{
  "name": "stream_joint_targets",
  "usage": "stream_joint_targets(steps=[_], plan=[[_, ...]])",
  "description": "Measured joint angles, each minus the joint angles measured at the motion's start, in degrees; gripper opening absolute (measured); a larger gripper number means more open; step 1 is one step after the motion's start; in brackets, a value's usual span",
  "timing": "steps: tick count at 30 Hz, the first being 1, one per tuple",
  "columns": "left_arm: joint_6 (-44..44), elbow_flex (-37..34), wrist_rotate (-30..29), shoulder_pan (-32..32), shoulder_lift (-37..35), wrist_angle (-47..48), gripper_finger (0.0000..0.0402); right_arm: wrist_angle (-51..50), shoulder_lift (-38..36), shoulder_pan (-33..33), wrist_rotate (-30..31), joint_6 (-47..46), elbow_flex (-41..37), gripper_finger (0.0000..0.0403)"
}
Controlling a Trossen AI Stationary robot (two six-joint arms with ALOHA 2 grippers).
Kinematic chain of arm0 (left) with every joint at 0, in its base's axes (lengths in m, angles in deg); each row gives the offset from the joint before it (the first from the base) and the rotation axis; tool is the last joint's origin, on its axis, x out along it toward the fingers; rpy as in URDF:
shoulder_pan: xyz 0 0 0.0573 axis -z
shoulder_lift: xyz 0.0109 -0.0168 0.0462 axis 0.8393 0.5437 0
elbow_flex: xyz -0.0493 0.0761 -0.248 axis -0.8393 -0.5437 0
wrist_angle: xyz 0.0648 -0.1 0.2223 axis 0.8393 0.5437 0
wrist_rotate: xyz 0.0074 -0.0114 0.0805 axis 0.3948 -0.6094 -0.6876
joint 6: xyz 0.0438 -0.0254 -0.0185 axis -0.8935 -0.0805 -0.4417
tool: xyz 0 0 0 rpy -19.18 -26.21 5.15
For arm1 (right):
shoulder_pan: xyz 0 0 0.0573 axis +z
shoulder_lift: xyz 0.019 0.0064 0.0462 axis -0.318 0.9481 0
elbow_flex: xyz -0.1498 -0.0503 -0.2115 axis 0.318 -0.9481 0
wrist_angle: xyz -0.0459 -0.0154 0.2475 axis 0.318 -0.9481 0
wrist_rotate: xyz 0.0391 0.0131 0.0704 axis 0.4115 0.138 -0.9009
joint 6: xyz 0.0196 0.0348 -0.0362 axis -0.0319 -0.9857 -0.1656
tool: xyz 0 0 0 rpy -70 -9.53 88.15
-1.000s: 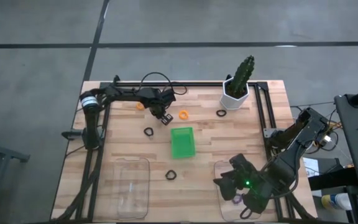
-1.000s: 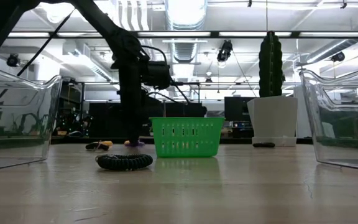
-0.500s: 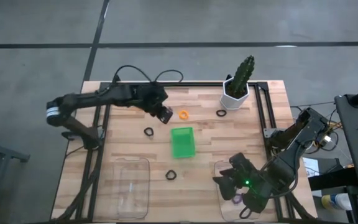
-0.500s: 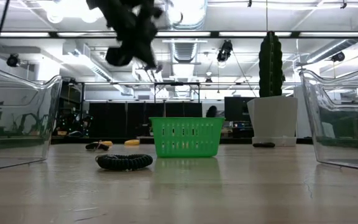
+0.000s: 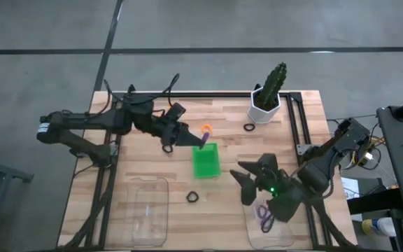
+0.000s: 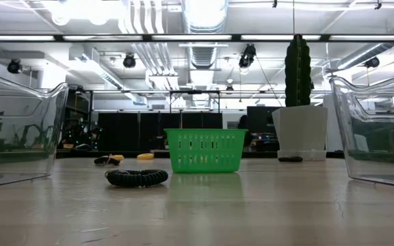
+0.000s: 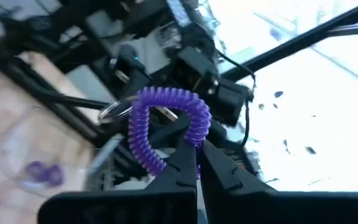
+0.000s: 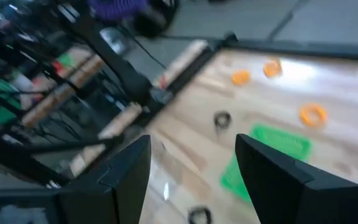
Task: Sort spring keychains
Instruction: Put the purple spring keychain into the right transparent bin
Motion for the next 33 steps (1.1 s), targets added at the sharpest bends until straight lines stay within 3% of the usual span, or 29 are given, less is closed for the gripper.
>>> stream_joint_targets(steps=[5, 10, 18, 26, 30, 33], plan=[[1.44, -0.04, -3.17, 3.39, 0.25, -2.58, 0.0000, 20.87, -1.15, -2.54, -0.25, 22.34, 0.00, 0.0228], [1.84, -0.04, -4.30, 5.95, 0.47, -8.31, 0.0000, 31.00, -1.96, -5.69, -4.26, 32.44, 0.02, 0.0228], [2.15, -0.04, -7.13, 8.79, 0.88, -9.07, 0.0001, 32.36, -1.37, -12.10, -14.49, 33.20, 0.02, 0.0228], [3.18, -0.04, -7.15, 9.38, 1.65, -9.19, 0.0001, 34.90, -0.15, -17.03, -20.93, 34.03, 0.02, 0.0228], [3.17, -0.04, -7.71, 9.34, 1.70, -9.17, 0.0001, 35.92, 0.49, -17.71, -26.52, 34.18, 0.00, 0.0228], [3.13, -0.04, -7.58, 9.43, 1.24, -9.29, 0.0001, 37.21, 0.68, -16.80, -26.62, 34.81, 0.00, 0.0228]])
